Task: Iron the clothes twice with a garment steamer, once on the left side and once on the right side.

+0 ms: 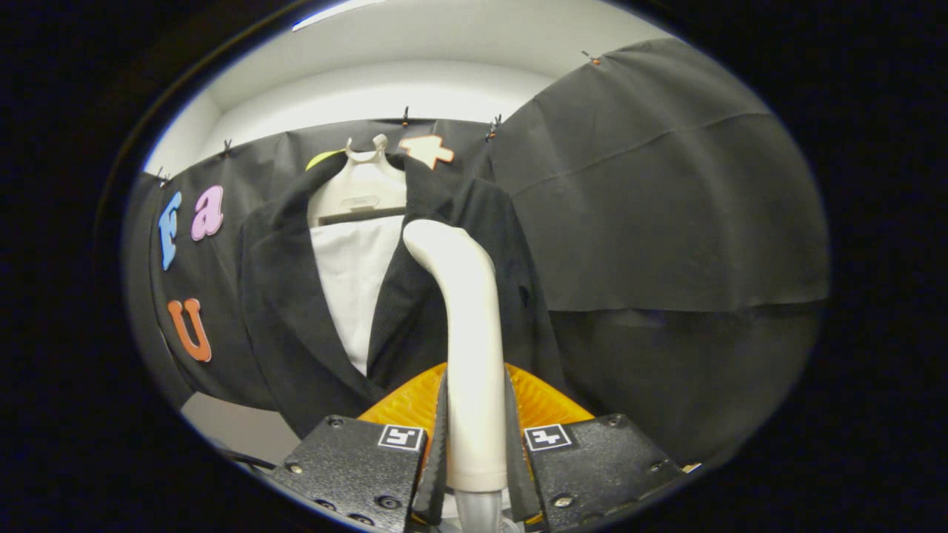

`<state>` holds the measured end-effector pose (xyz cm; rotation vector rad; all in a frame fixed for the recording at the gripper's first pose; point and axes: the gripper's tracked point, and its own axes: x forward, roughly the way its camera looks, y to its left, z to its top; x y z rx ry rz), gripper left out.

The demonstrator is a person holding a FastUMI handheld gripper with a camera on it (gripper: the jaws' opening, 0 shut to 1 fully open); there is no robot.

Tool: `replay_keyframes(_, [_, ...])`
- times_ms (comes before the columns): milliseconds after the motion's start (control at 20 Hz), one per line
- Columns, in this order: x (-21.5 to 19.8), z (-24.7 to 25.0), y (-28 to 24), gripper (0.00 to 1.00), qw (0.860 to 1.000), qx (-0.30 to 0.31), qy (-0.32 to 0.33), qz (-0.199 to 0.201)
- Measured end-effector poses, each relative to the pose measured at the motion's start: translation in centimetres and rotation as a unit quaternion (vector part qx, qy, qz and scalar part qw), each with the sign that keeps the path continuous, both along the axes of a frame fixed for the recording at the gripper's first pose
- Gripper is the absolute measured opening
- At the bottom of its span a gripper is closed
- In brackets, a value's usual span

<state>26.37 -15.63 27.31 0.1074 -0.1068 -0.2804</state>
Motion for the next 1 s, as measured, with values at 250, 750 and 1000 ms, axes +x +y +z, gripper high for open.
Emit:
replay_keyframes(250, [0.0,-2.5,0.3,0.37,1.0,-0.016,0.025,-0.003])
replay_keyframes(750, [-0.7,-8.4,1.3,0.37,0.996,-0.03,0.082,0.0])
replay_keyframes(1000, [-0.9,-11.0,1.6,0.36,0.994,-0.032,0.105,-0.001])
